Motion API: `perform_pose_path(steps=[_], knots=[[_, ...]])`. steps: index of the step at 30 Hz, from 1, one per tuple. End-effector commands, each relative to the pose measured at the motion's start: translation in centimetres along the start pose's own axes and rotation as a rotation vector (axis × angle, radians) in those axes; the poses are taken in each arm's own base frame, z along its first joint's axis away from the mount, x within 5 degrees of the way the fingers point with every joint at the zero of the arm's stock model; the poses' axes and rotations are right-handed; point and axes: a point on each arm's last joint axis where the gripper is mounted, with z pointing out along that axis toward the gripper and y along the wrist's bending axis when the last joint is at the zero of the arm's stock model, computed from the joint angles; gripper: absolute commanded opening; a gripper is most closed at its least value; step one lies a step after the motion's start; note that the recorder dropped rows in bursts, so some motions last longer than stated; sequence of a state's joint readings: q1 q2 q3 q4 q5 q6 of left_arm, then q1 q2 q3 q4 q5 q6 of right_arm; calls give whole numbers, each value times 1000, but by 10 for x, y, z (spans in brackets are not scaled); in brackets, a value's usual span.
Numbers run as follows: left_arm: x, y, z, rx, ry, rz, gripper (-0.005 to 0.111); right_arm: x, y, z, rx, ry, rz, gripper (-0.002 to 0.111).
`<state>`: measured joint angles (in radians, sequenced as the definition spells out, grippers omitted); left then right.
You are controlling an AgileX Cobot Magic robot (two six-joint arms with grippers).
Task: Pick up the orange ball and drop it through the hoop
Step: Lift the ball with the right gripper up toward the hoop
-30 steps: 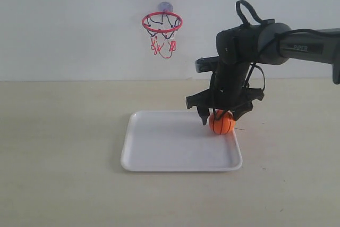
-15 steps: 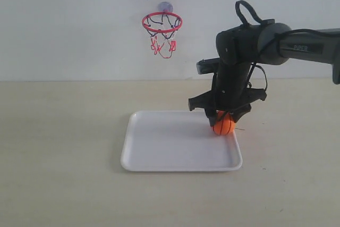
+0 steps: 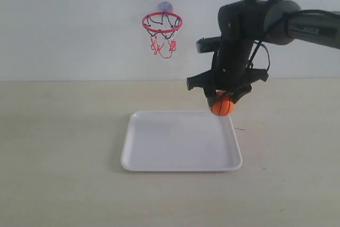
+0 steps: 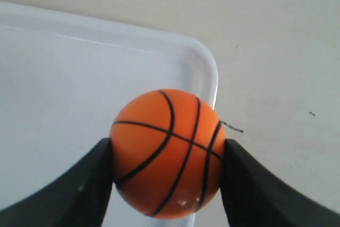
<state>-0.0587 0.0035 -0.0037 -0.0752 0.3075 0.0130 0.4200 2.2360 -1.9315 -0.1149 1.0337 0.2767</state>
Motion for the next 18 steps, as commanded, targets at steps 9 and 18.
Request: perform_pose_path(steps=[9, 18], knots=[[1, 0, 0, 2, -2, -8, 4, -1, -6, -82, -42, -73, -104, 0], [1, 0, 0, 2, -2, -8, 4, 20, -9, -98, -82, -118, -150, 0]])
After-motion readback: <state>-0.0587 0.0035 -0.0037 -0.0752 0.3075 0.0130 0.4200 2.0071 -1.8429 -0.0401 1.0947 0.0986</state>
